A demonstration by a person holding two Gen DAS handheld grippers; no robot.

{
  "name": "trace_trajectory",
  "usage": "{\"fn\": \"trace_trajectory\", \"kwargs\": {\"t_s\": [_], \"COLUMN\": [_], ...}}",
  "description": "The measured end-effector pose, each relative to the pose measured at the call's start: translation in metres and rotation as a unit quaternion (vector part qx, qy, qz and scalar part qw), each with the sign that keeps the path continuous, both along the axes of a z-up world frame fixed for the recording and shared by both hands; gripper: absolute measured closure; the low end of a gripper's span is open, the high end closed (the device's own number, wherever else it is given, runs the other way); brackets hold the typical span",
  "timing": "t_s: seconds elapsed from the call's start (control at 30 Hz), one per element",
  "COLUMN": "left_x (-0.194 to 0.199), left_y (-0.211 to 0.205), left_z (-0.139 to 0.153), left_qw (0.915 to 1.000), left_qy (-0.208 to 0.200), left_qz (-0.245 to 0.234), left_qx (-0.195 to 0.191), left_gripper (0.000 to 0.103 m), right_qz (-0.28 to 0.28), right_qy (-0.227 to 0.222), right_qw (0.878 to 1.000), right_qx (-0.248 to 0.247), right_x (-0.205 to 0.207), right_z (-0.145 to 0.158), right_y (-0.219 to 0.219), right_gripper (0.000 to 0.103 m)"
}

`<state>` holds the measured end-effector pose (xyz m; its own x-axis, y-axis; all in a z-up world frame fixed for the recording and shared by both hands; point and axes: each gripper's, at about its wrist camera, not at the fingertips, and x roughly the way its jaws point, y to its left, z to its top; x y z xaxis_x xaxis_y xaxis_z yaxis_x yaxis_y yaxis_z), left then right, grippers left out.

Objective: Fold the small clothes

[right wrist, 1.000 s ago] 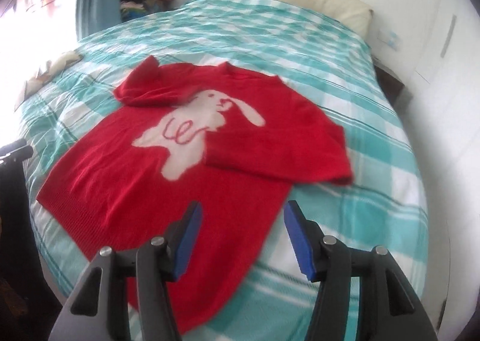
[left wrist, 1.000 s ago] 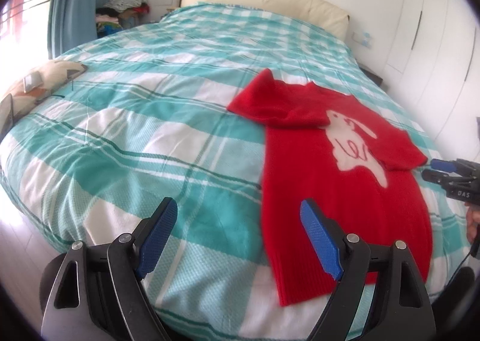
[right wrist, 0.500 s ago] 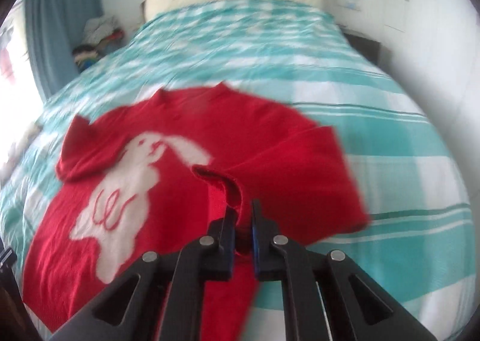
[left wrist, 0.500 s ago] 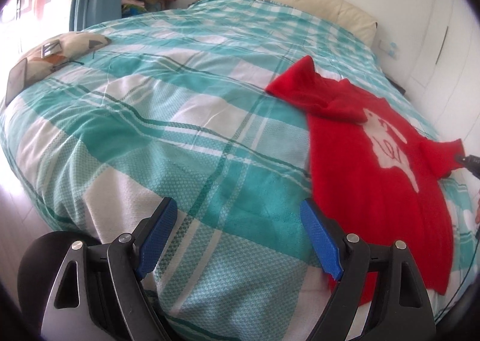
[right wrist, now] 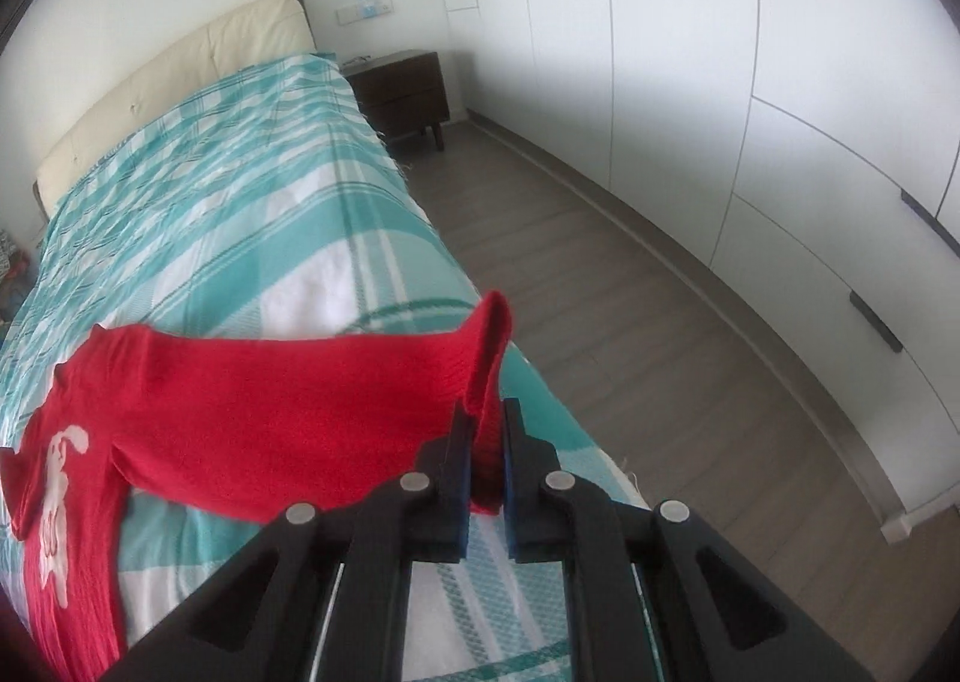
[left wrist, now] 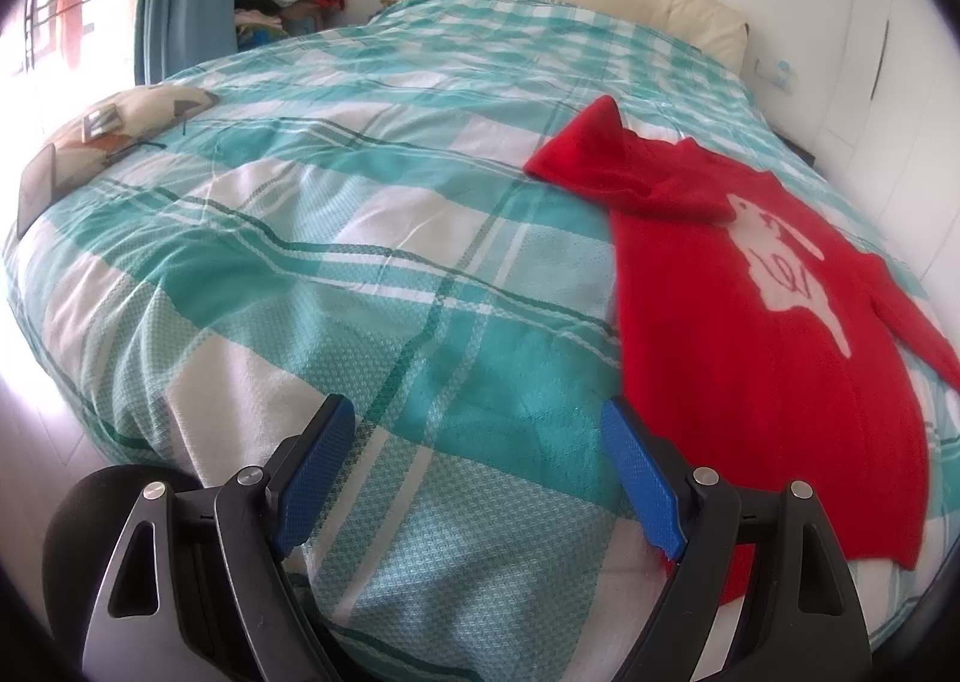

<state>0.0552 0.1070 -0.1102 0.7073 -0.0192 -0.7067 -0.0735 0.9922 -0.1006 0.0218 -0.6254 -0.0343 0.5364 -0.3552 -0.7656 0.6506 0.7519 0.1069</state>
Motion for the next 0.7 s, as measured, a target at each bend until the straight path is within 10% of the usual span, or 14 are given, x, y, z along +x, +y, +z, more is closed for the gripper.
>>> {"fn": "trace_trajectory", "kwargs": {"t_s": [0.4,0.7], "left_x": [-0.001,0.046], "left_y": [-0.006,-0.057], "left_z": [0.004,0.11], "left_qw": [0.9995,0.9872], "left_qy": [0.016,-0.035], "left_qz": [-0.025,-0.155], "left_qx": [0.012,0.016], "left_gripper": [0.017,0.006], "right_qz": [-0.02,0.041], "right_qy": [0.007,-0.061], "right_qw": [0.998,0.997], "right_qx": [0.052,-0.036], "right_x": [-0.032,-0.062], "right_z": [-0.028,0.032], "right_y": [-0.032,0.05], "right_gripper": [0.098,0.051]}}
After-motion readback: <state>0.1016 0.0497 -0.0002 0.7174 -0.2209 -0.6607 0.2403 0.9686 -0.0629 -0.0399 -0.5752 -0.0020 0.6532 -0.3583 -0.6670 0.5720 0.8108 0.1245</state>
